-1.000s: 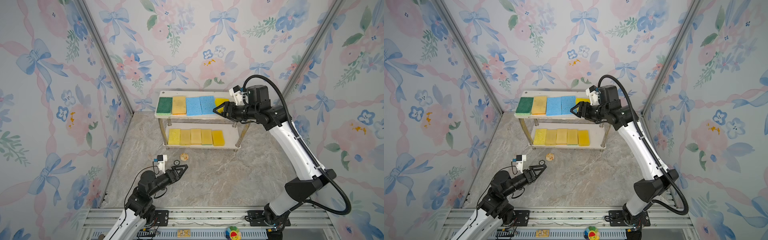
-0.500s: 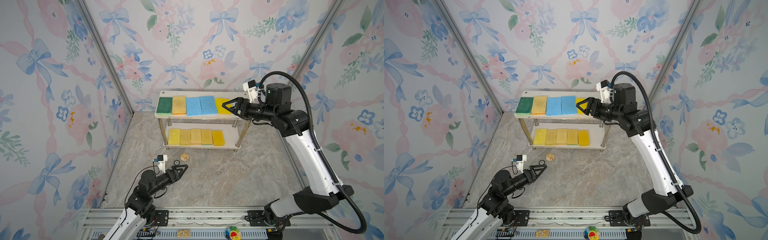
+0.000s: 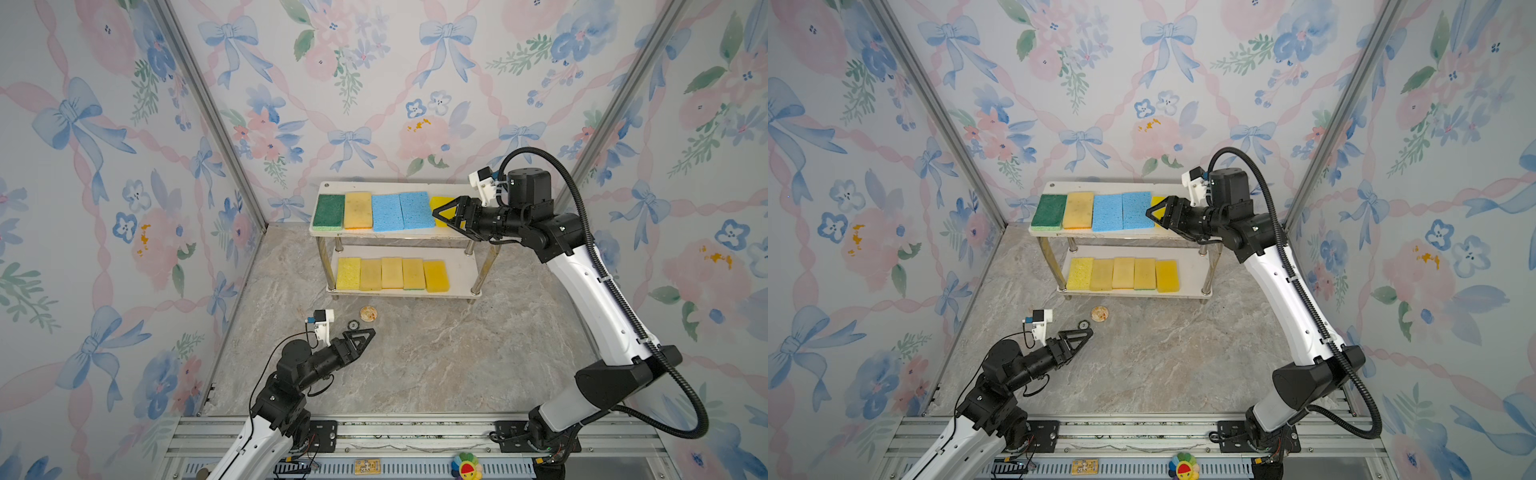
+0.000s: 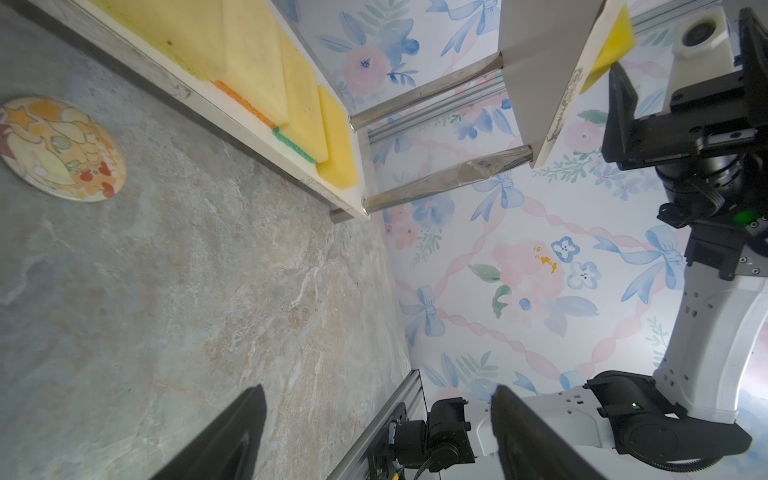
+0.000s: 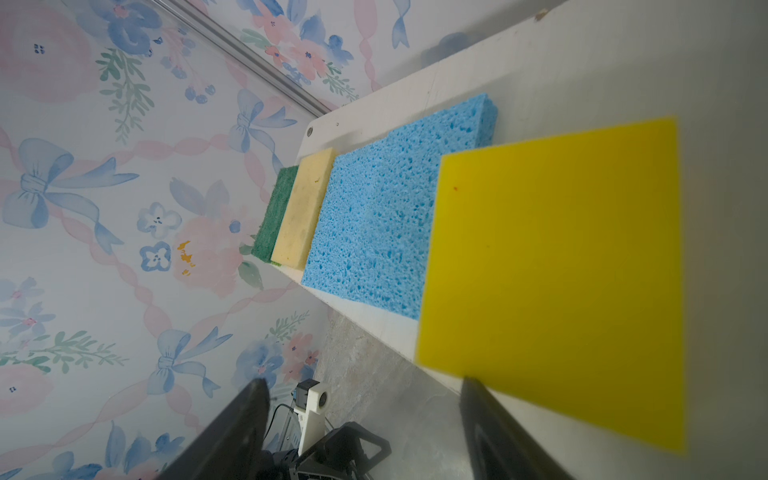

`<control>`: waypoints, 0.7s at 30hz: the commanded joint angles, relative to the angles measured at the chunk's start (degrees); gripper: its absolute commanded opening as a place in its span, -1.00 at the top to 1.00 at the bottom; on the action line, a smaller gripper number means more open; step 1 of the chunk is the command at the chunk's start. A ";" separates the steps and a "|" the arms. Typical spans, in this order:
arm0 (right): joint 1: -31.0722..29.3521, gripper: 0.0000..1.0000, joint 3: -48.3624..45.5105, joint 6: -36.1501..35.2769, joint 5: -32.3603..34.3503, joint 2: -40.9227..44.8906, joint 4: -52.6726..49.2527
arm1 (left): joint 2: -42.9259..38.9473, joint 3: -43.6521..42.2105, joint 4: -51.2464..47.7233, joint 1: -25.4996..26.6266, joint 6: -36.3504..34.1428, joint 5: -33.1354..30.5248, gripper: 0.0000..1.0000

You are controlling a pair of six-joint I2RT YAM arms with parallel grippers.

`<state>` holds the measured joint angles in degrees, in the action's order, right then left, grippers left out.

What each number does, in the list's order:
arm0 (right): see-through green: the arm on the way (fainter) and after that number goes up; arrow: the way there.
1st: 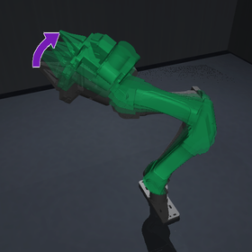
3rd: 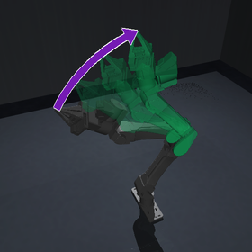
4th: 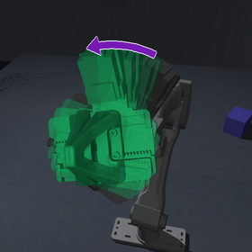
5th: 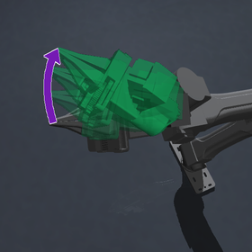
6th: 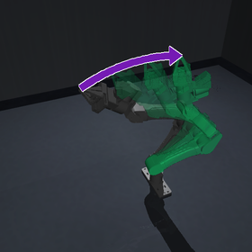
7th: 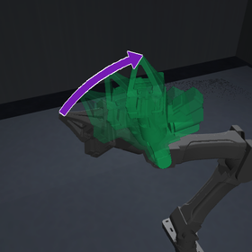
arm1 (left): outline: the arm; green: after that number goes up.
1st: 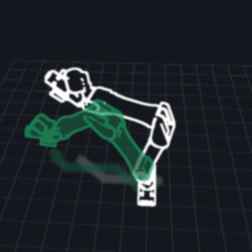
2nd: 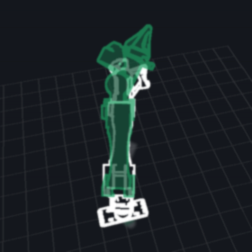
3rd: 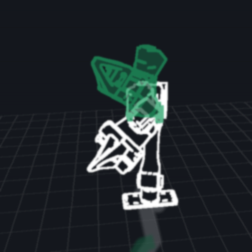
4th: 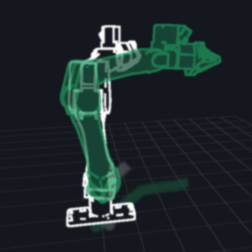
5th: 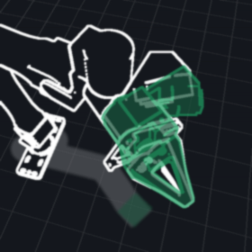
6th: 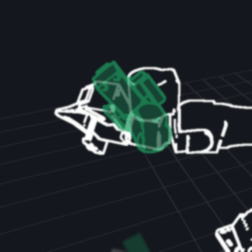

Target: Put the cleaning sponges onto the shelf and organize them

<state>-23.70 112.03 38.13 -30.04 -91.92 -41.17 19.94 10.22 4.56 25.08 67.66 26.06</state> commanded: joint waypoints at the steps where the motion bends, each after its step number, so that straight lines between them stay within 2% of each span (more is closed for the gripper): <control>1: 0.62 -0.51 -0.40 -0.73 -0.13 -1.06 1.00 | -0.61 -0.99 -0.09 -0.48 -1.04 0.96 -0.73; 16: 1.69 -0.52 -1.96 -0.36 0.82 -0.55 1.97 | -0.72 -1.32 -0.34 -1.25 -1.13 1.49 -0.73; 21: 0.12 -0.52 -3.77 -0.62 2.83 4.38 1.75 | -1.00 -1.35 -0.29 -1.38 -1.04 1.58 -0.73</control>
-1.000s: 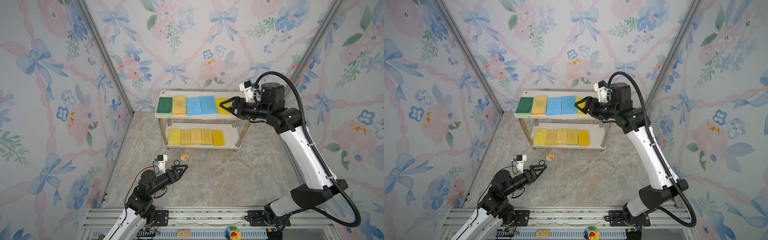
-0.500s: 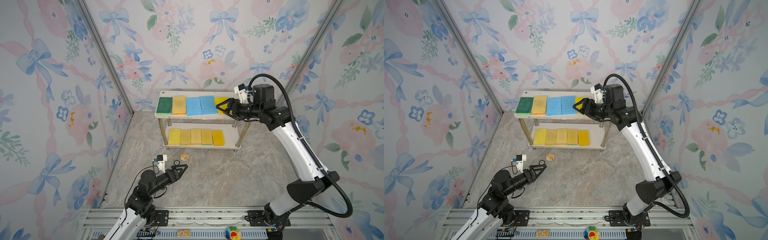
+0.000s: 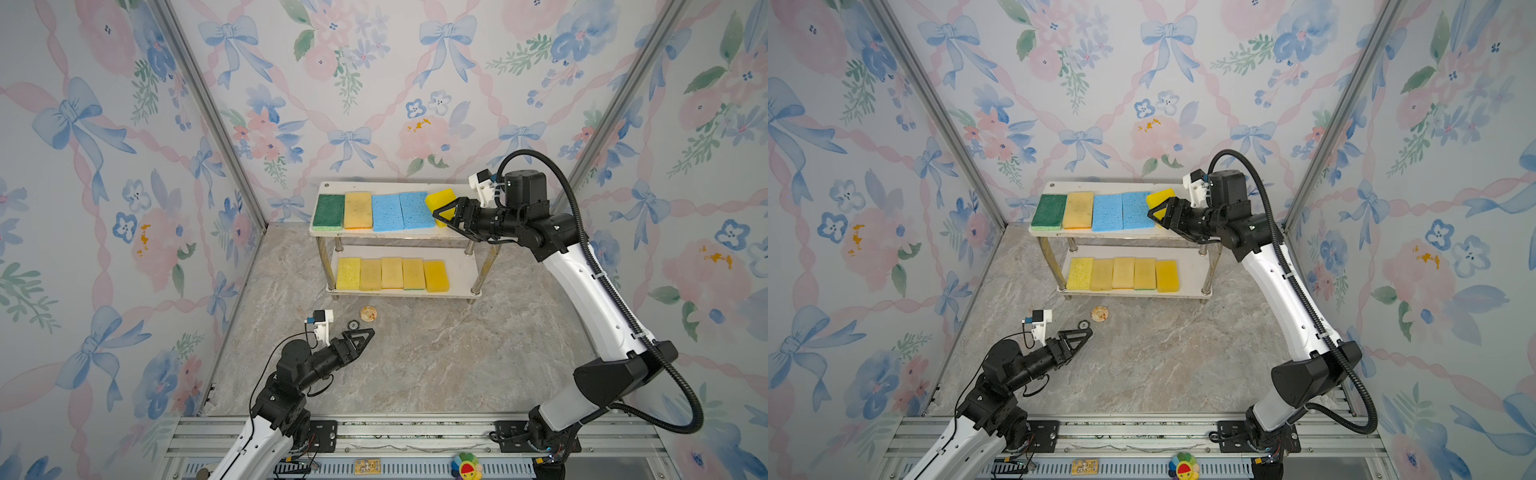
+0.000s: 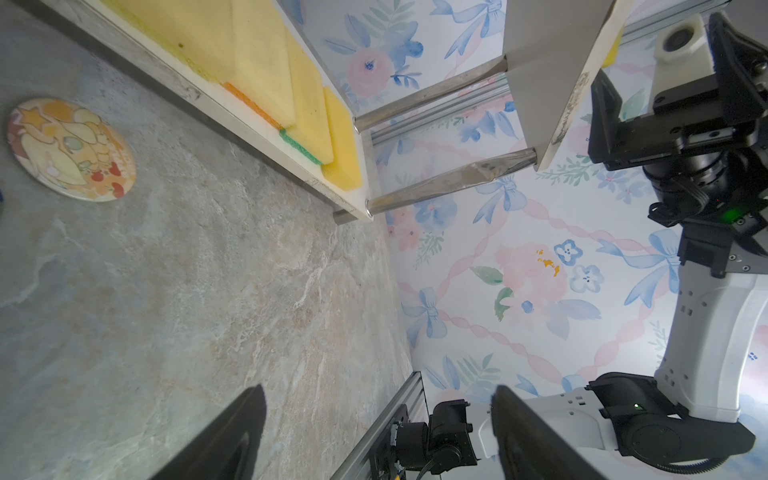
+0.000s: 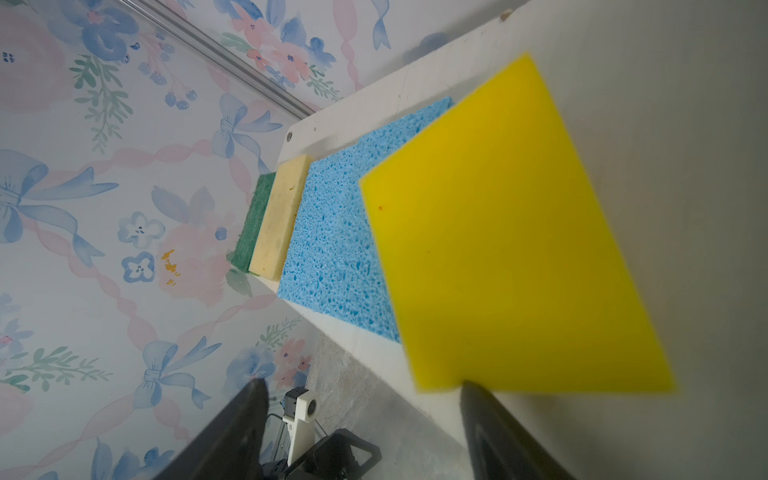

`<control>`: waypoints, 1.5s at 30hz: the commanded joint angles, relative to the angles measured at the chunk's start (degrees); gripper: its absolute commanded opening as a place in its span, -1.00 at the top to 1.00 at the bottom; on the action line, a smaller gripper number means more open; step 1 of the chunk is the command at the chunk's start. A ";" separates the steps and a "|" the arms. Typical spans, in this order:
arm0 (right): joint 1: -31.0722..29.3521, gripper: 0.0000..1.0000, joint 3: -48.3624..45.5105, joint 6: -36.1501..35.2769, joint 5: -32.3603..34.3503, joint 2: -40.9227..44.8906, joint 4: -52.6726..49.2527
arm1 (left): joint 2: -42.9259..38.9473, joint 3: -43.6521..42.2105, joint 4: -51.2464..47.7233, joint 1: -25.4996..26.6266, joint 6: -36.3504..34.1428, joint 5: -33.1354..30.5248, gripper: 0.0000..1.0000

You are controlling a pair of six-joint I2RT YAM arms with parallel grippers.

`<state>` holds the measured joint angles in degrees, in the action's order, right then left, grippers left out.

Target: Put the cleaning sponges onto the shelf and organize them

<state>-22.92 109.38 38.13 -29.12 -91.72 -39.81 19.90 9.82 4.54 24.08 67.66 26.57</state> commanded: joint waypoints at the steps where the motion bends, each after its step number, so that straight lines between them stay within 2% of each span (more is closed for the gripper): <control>1: -0.68 -0.52 -1.28 -1.28 2.98 5.44 -0.09 | -1.00 -1.03 -0.28 -0.46 -0.96 1.03 -0.73; 6: 1.57 -0.45 2.38 -6.94 6.63 5.88 -7.75 | -0.31 -0.90 -0.31 -0.54 -1.30 1.34 -0.73; 12: 5.16 -0.32 4.26 -9.11 5.07 3.34 -8.66 | -0.56 -0.76 -0.31 -0.64 -1.17 1.30 -0.73; 19: 8.91 -0.28 9.96 -13.20 2.94 -4.06 -10.07 | -0.92 -0.41 -1.36 -0.72 -1.21 1.31 -0.73; 25: 10.52 -0.15 13.18 -13.26 -1.73 -9.06 -9.47 | -0.66 -0.24 -1.72 -0.97 -1.47 1.37 -0.73; 32: 10.61 0.16 9.92 -10.06 -5.30 -8.95 -4.68 | -0.66 -0.24 -1.97 -1.23 -1.59 1.55 -0.73; 41: 10.79 0.56 4.63 -7.97 -4.98 -5.99 -1.51 | -0.82 -0.35 -2.25 -1.50 -1.74 1.87 -0.73; 45: 11.16 0.74 0.51 -5.11 -4.39 -3.41 3.08 | -0.83 -0.64 -2.19 -1.62 -1.65 1.93 -0.73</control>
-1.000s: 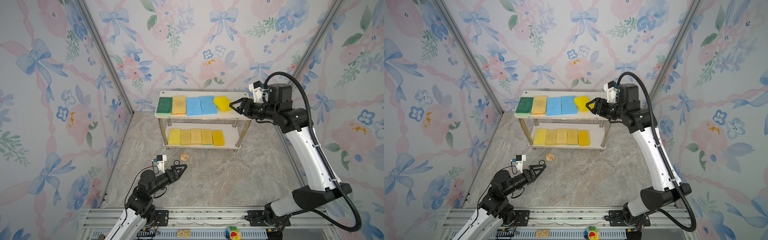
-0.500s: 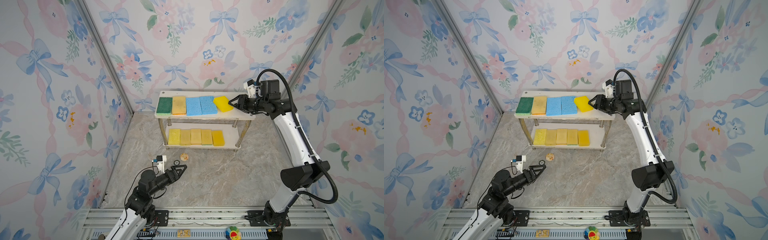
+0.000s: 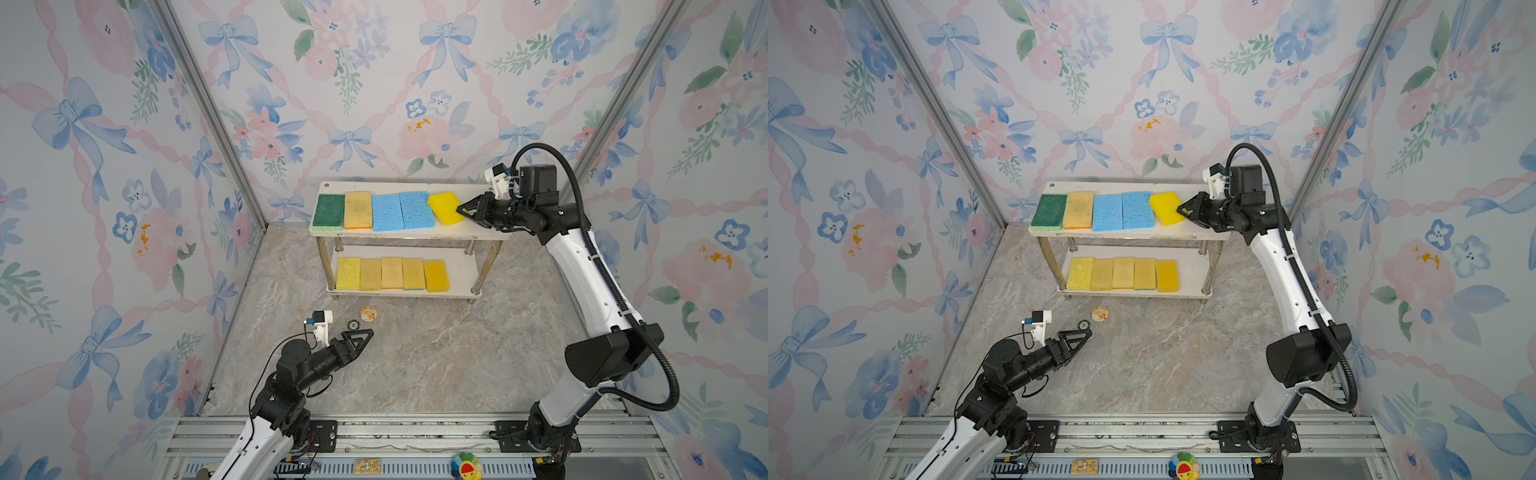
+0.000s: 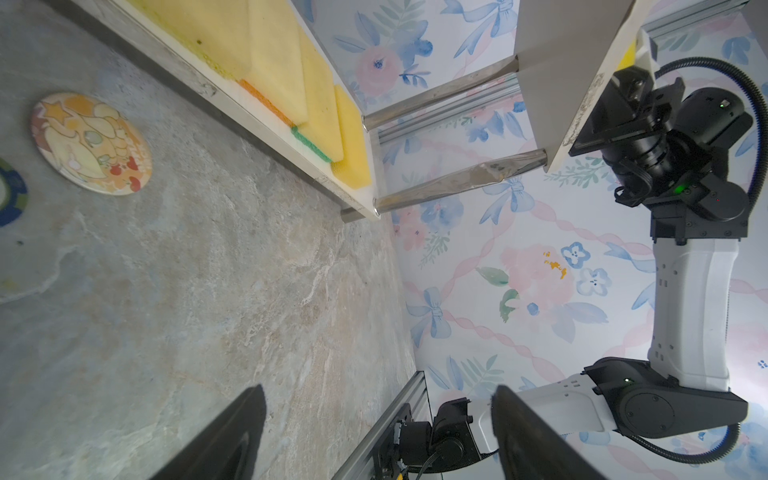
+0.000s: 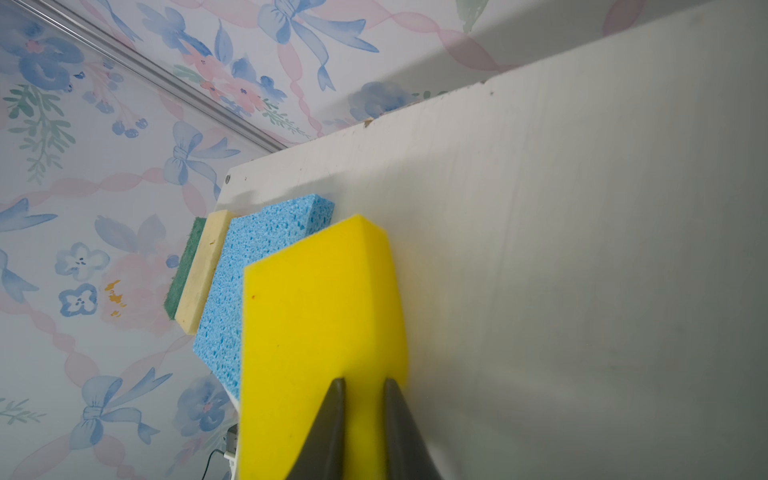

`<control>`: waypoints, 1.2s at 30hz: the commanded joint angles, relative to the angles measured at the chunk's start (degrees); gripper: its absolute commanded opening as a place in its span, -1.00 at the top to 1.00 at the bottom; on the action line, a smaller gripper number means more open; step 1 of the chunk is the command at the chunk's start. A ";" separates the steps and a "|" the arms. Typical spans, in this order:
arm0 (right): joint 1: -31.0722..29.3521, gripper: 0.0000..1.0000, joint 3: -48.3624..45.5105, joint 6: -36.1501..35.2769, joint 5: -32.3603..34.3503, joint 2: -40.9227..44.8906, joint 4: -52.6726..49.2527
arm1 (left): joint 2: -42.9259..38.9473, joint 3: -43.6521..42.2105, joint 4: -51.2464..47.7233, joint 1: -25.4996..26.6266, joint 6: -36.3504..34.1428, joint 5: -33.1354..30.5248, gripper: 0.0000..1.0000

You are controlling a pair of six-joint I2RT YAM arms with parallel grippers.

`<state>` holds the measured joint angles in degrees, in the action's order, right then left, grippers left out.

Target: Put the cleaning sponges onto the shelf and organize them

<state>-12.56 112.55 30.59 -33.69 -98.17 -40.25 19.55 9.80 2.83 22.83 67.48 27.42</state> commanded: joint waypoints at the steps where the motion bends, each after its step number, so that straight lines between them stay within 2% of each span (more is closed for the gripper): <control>1: 0.87 0.78 -4.20 3.39 0.53 4.64 5.29 | -0.48 -0.66 -0.46 -0.44 -1.53 1.21 -0.73; 4: 0.87 0.83 -10.62 8.38 3.27 8.91 12.31 | -0.48 -0.71 -0.46 -0.55 -1.56 1.19 -0.73; 7: 0.58 0.83 -13.48 10.45 7.59 11.49 12.87 | -0.56 -0.74 -0.51 -0.62 -1.56 1.40 -0.73; 12: -1.70 0.83 -13.01 9.24 16.39 14.23 7.98 | -1.17 -1.12 -0.52 -0.60 -1.30 1.44 -0.73; 20: -3.38 0.78 -10.13 8.77 19.94 12.59 3.31 | -3.17 -2.04 -0.51 -0.70 -0.36 1.93 -0.73; 22: -4.00 0.68 -9.94 8.96 19.85 12.32 3.49 | -3.72 -2.15 -0.90 -0.76 -0.34 1.96 -0.73; 26: -5.11 0.18 -9.38 9.21 18.60 11.77 4.12 | -4.43 -2.26 -1.46 -0.86 -0.34 2.16 -0.73; 29: -5.18 -0.06 -9.20 9.40 17.79 11.69 4.39 | -4.43 -2.25 -1.63 -1.06 -0.49 2.32 -0.73; 32: -4.81 -0.17 -8.62 9.01 17.52 11.38 4.00 | -4.36 -2.26 -1.67 -1.21 -0.60 2.46 -0.74; 36: -3.90 -0.21 -6.87 8.01 16.26 9.68 3.81 | -4.26 -2.46 -1.69 -1.34 -0.60 2.51 -0.74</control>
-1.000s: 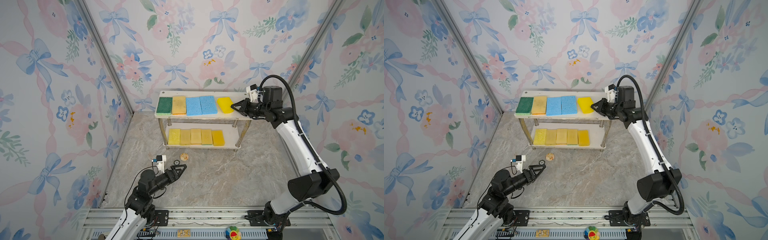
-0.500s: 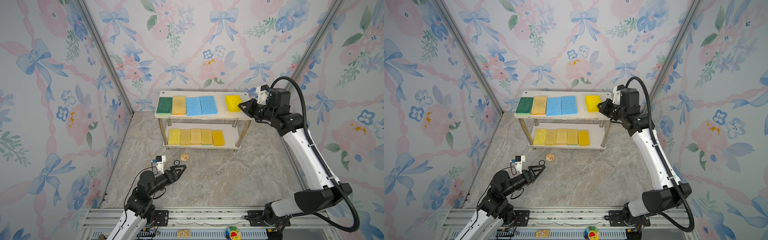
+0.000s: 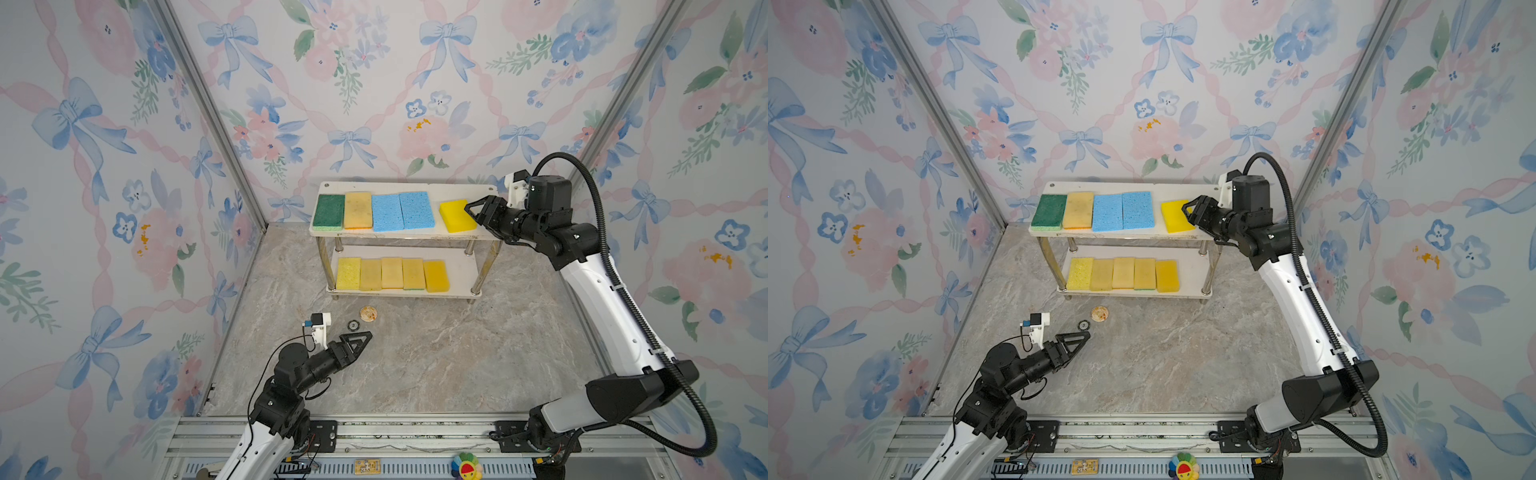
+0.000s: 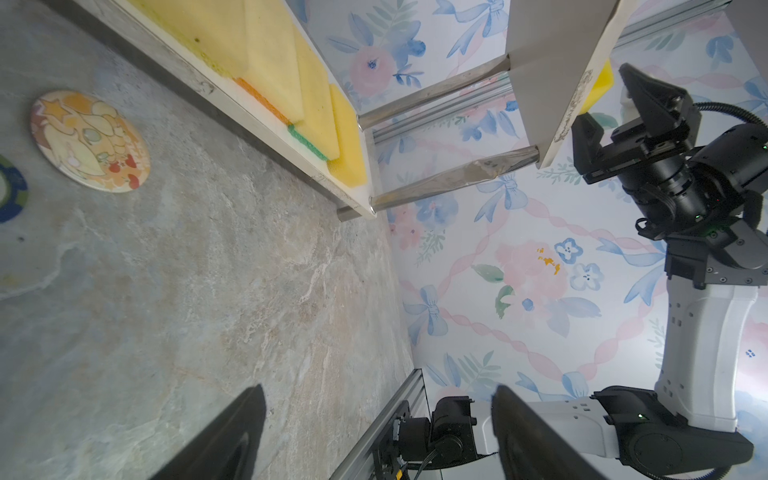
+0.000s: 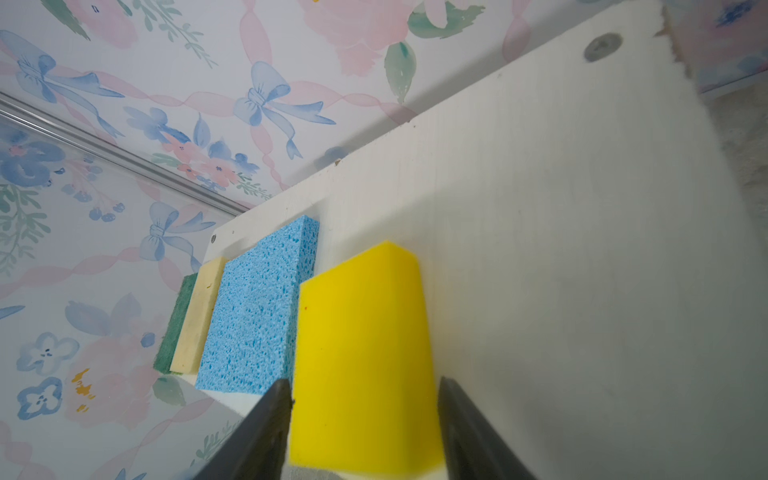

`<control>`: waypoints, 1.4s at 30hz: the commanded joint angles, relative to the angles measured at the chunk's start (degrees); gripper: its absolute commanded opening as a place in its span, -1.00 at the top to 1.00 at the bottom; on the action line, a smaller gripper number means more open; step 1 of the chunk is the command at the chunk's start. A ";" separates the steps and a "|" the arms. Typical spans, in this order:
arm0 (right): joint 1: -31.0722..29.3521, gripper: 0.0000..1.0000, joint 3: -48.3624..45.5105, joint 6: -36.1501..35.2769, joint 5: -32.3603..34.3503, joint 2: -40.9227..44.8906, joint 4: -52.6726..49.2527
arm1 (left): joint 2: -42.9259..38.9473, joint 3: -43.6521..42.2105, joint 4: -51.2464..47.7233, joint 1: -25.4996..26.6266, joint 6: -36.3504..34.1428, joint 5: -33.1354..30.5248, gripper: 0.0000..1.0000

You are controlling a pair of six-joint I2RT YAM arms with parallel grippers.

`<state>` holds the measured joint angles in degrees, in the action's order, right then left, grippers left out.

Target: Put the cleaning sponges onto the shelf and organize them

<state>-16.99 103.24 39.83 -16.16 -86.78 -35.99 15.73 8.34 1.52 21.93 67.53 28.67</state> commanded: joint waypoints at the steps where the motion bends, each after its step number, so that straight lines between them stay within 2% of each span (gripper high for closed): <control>1: 0.80 -0.22 3.31 -1.29 -1.94 -2.64 -0.85 | -0.43 -0.96 -0.33 -0.52 -0.64 1.30 -0.74; 5: 0.66 -0.19 5.92 -0.56 -5.25 -5.40 -1.78 | -0.61 -0.93 -0.47 -0.62 -0.64 1.35 -0.74; 12: -1.00 -0.15 2.11 1.54 -4.58 -3.76 1.55 | -1.04 -0.77 -0.90 -0.75 -0.60 1.57 -0.74; 16: -1.52 -0.15 1.01 2.38 -3.05 -2.81 1.52 | -1.39 -0.74 -1.17 -0.93 -0.65 1.80 -0.74; 23: -1.52 -0.15 -0.62 2.14 3.55 1.44 -2.41 | -2.50 -0.71 -1.83 -1.19 -0.55 2.18 -0.74; 30: -2.41 -0.14 -2.78 2.87 2.36 4.42 -2.34 | -2.63 -0.59 -1.82 -1.30 -0.47 2.13 -0.74; 42: -3.34 -0.12 -1.46 3.06 0.26 1.70 -1.37 | -3.16 -0.26 -1.81 -1.41 -0.24 2.76 -0.74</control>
<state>-19.07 101.23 42.26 -14.96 -84.60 -37.06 13.15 8.29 -0.40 20.97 67.53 30.13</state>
